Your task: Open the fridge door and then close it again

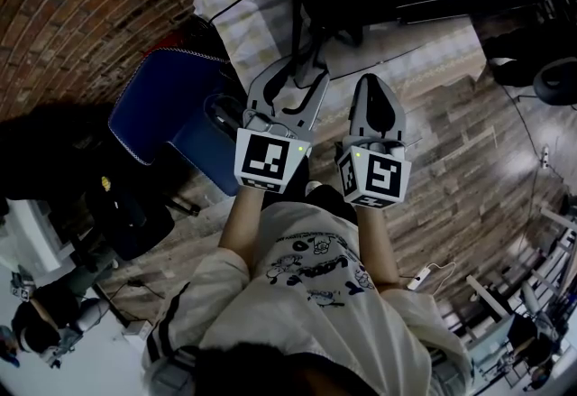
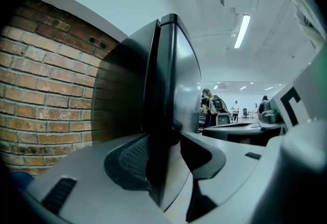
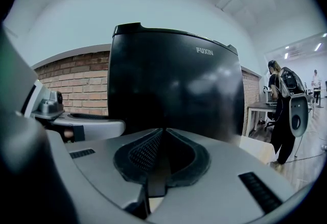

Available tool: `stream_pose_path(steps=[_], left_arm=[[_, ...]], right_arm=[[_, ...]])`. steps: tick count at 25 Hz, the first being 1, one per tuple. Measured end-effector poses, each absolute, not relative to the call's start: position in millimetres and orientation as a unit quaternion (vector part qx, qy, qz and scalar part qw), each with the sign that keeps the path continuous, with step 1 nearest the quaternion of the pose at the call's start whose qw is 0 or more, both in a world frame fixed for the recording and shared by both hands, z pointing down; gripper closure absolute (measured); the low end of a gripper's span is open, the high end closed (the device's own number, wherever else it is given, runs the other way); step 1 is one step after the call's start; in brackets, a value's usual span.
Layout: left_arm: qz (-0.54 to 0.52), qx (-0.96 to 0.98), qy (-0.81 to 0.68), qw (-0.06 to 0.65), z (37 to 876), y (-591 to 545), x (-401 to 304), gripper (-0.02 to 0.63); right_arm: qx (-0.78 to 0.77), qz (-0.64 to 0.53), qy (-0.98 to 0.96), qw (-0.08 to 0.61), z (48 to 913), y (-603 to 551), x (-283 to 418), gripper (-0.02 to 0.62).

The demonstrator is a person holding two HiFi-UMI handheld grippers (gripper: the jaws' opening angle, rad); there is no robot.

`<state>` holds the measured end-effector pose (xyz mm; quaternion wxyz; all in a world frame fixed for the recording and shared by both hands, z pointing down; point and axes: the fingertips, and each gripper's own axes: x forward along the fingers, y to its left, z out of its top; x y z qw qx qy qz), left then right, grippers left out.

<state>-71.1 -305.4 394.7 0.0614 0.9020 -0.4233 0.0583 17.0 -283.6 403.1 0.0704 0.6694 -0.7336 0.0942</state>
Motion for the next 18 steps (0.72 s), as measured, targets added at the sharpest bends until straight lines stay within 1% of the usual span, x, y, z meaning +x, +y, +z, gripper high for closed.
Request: stream_pose_path(steps=[18], left_arm=[[0.057,0.896,-0.434,0.070,395.7,-304.1,-71.4,0.422]], right_arm=[[0.660,0.095,-0.743,0.061,400.1,-275.3,26.3,0.561]])
